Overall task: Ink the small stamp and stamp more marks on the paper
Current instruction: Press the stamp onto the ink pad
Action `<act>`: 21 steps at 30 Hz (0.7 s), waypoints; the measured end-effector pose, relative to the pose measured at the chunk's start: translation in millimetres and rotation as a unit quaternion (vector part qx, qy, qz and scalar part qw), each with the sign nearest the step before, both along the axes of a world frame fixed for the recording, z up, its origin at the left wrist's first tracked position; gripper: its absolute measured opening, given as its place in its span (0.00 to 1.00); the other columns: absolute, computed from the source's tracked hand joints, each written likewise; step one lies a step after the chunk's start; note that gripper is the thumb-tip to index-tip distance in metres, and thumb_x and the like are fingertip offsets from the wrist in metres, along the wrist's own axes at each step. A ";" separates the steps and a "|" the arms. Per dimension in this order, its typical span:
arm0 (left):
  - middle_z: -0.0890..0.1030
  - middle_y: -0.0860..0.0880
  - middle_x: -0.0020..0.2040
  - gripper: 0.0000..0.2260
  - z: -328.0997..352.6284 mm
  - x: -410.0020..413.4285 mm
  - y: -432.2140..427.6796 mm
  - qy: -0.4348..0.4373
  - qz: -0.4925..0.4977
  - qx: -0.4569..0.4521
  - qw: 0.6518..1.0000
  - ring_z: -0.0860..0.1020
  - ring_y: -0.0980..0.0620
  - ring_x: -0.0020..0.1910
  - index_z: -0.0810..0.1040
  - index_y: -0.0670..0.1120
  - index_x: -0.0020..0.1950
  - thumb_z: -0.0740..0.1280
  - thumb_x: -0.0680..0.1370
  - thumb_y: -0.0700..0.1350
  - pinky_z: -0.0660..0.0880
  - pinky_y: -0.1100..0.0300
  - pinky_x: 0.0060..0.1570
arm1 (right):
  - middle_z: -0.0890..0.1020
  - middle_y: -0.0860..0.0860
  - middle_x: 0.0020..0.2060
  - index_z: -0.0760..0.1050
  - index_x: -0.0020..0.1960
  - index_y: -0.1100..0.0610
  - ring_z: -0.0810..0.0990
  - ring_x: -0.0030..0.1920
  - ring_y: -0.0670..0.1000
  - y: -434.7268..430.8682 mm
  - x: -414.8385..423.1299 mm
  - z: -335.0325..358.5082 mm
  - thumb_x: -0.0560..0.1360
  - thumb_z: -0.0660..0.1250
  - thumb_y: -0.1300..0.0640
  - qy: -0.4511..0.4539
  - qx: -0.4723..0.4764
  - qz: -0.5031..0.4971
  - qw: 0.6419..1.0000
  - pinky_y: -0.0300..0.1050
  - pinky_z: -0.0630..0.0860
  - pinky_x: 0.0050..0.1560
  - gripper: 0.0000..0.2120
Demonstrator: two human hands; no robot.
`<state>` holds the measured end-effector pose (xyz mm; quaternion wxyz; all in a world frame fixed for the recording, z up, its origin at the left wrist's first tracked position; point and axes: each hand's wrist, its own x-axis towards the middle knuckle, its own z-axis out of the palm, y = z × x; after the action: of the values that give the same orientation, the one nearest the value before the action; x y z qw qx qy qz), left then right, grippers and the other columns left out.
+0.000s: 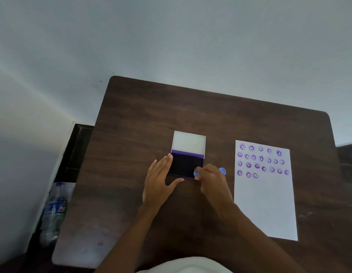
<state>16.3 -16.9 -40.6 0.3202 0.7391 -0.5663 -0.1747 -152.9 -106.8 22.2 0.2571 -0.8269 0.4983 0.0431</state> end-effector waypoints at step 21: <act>0.75 0.47 0.71 0.33 -0.6 0.3 0.4 -0.024 0.013 -0.015 0.999 0.72 0.52 0.71 0.71 0.43 0.73 0.75 0.73 0.54 0.65 0.50 0.73 | 0.77 0.53 0.56 0.74 0.59 0.54 0.75 0.51 0.48 -8.7 -2.5 -3.1 0.72 0.73 0.55 -0.012 0.032 0.054 0.998 0.39 0.71 0.53 0.17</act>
<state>16.6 -16.5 -41.2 0.3199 0.7456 -0.5666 -0.1436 -155.3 -115.5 19.1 0.2871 -0.8442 0.4483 0.0631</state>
